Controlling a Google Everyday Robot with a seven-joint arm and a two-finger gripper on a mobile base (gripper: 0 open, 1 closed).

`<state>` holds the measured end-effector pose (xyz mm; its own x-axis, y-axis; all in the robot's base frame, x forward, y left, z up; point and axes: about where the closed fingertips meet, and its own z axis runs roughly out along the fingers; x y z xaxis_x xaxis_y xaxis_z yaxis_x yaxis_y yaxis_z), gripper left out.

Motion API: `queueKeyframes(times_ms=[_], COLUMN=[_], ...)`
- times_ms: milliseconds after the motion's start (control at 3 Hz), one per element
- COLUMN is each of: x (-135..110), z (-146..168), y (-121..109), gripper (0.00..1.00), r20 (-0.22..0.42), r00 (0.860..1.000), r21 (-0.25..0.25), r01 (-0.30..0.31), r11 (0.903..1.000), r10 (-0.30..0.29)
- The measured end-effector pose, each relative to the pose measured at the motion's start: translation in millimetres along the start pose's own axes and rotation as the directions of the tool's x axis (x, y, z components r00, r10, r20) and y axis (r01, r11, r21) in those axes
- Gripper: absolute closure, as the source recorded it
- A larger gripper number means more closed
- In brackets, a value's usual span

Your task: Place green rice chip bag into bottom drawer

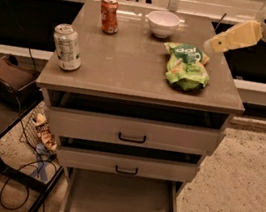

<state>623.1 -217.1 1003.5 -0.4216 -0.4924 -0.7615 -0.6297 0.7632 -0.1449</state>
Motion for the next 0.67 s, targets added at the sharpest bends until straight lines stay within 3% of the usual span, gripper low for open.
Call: queueKeyframes(times_ms=[333, 667], x=[-6, -3], z=[52, 107], y=[4, 8], gripper=[0.0, 0.0], r20=[-0.029, -0.022], r00=[0.999, 1.0], r21=[-0.034, -0.072], r01=[-0.025, -0.012], r11=[0.9991, 0.9974], r10=[0.024, 0.01])
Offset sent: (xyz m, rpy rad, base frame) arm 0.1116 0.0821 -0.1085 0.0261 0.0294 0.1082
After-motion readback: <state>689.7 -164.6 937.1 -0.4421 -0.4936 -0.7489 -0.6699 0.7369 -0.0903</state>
